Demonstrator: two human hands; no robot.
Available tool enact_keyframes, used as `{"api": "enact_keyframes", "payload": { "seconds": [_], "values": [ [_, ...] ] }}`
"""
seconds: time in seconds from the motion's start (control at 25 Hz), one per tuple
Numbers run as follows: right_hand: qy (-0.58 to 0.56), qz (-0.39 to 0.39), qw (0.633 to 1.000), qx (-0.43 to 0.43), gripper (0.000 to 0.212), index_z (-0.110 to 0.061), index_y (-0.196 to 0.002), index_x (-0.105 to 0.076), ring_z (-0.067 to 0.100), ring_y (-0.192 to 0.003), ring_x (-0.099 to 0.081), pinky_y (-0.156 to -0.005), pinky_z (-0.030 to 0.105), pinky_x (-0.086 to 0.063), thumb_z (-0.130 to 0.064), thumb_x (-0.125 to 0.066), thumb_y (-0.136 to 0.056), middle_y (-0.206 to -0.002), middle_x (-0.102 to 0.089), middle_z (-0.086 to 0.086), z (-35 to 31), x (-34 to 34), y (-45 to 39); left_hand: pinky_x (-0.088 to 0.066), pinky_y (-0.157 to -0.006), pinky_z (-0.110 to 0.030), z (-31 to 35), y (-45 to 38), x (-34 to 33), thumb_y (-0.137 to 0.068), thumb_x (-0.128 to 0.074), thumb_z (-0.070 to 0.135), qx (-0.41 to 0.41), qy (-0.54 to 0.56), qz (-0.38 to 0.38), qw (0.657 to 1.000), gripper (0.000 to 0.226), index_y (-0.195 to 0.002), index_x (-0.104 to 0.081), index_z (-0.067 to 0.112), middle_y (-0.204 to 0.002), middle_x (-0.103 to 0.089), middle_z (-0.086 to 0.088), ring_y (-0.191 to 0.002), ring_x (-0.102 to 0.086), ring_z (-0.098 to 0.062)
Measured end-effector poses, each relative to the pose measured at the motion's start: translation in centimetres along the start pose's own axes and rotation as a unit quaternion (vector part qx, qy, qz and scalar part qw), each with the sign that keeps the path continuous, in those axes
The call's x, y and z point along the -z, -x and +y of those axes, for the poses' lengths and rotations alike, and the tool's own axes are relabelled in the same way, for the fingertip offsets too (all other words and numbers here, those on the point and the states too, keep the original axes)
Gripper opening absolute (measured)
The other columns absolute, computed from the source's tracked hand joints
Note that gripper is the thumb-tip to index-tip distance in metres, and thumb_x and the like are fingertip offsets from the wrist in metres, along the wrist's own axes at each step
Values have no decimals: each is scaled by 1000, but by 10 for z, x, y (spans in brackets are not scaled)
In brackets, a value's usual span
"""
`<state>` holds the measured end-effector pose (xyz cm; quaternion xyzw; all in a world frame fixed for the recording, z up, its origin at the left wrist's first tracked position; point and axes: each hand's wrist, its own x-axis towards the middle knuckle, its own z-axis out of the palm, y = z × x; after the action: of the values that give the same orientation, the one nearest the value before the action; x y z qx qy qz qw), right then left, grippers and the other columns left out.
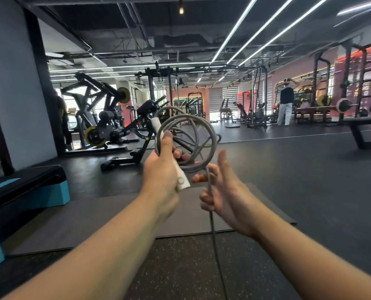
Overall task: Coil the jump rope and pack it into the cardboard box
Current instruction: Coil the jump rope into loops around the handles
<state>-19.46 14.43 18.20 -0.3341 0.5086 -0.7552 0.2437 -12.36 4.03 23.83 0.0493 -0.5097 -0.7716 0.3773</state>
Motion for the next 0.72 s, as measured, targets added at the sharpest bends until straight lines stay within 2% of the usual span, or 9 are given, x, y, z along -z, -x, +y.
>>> {"api": "enact_keyframes", "payload": {
  "seconds": [0.08,0.12,0.16,0.24,0.32,0.4,0.52,0.64,0.72],
  "values": [
    [-2,-10,1000,22,90,-17,-138,-56,40,-96,-74,-73,40,-53,-78,-65,-72,-122,-73,16,7,-28,1,-59,-75,-40,-11,0,-13,-95,-56,52,-7,-8,57,998,40,-78,-57,17,-61,-61,4,-64,-62,-19],
    [-14,8,999,35,84,-20,-135,-59,35,-110,-74,-82,41,-59,-74,-69,-72,-125,-75,14,7,-39,3,-58,-83,-42,-14,0,-18,-95,-54,56,-15,-31,72,997,43,-79,-60,17,-69,-67,1,-70,-67,-23],
    [-36,36,997,50,73,-23,-131,-61,26,-110,-76,-83,37,-62,-69,-69,-75,-120,-78,9,8,-47,3,-59,-87,-44,-16,0,-20,-94,-51,60,-21,-49,81,995,46,-82,-62,17,-79,-71,-3,-80,-72,-29],
    [-80,89,989,88,44,-22,-123,-65,13,-97,-79,-72,26,-62,-50,-67,-90,-108,-82,2,5,-55,2,-56,-93,-49,-19,0,-22,-93,-47,65,-27,-56,71,996,51,-89,-66,18,-95,-76,-7,-96,-74,-33],
    [-99,129,980,119,27,-18,-120,-68,10,-91,-79,-68,20,-59,-34,-65,-98,-101,-83,1,1,-56,1,-57,-93,-47,-19,4,-22,-92,-44,68,-19,-79,61,995,59,-96,-70,16,-100,-79,-9,-95,-75,-29],
    [-97,155,974,133,22,-13,-115,-71,10,-84,-79,-66,21,-58,-27,-68,-98,-94,-84,2,-2,-56,1,-60,-87,-43,-20,10,-21,-94,-43,66,0,-89,72,993,63,-94,-72,10,-97,-80,-13,-88,-77,-28],
    [-111,173,969,138,17,-5,-109,-72,11,-77,-79,-64,21,-59,-16,-69,-97,-86,-83,4,-2,-57,3,-59,-77,-37,-23,16,-21,-95,-49,60,35,-44,82,995,49,-87,-67,15,-83,-76,-7,-76,-74,-25],
    [-114,203,963,134,8,-6,-97,-75,15,-73,-77,-66,25,-61,-11,-69,-96,-83,-82,6,1,-56,3,-57,-74,-34,-25,20,-23,-95,-49,61,100,-3,86,991,53,-91,-70,13,-78,-75,-5,-74,-72,-24],
    [-118,220,960,129,7,-6,-89,-74,19,-69,-73,-64,28,-60,-11,-71,-94,-78,-79,9,3,-56,2,-57,-75,-34,-24,24,-24,-95,-47,61,136,-1,97,986,57,-78,-71,12,-64,-74,-4,-71,-71,-25]
  ]
}}
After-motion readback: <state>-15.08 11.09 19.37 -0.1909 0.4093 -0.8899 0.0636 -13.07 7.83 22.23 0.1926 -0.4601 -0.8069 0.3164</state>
